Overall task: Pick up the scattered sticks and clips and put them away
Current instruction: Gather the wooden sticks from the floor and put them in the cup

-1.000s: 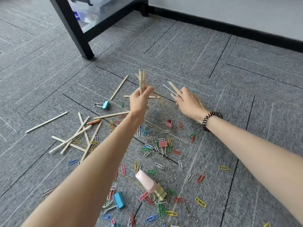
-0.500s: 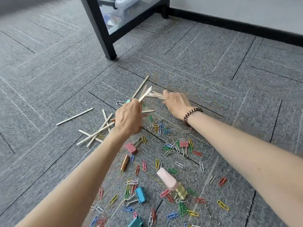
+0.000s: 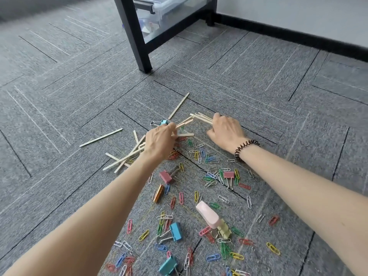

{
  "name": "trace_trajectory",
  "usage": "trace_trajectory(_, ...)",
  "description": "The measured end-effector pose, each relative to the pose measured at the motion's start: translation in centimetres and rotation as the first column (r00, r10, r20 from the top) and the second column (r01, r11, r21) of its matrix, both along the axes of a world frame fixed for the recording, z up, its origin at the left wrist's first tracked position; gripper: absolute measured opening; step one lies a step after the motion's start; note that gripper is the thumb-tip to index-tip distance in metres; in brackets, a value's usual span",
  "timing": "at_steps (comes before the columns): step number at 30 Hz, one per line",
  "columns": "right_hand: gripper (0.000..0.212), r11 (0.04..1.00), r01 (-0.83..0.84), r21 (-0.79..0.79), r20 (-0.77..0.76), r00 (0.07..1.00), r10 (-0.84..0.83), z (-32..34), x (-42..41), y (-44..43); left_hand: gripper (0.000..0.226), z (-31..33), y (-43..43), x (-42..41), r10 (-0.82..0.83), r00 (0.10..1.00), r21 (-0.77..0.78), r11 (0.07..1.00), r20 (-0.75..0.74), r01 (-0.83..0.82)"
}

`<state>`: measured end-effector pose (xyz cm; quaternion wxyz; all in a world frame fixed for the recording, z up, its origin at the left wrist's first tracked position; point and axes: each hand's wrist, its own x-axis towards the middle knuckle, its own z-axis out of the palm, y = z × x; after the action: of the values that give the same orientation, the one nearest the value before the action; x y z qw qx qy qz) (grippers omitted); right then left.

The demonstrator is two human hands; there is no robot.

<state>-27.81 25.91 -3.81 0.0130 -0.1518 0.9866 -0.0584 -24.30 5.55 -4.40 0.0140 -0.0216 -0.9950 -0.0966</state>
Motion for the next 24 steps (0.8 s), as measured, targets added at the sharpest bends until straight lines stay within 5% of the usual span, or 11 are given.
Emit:
trace_trajectory(8,0.007,0.975,0.006,-0.221,0.100,0.995,0.017,0.6,2.8,0.1,0.013,1.4,-0.1,1.6,-0.051,0.993,-0.047,0.997,0.110,0.057)
trace_trajectory(12,0.005,0.946,0.053,-0.319,0.132,0.991,-0.011,0.8,3.9,0.3,0.019,1.8,-1.7,2.8,-0.004,1.000,-0.069,0.998,-0.027,0.002)
trace_trajectory(18,0.021,0.905,0.052,-0.423,0.197,0.980,0.036,2.3,5.1,-1.8,0.012,3.2,-3.8,5.8,-0.010,0.988,0.103,0.994,-0.157,0.027)
trace_trajectory(24,0.032,0.902,-0.061,-0.427,0.216,0.962,0.168,3.8,6.7,-6.4,0.015,4.8,-7.0,10.5,0.010,0.998,0.271,0.962,-0.066,0.008)
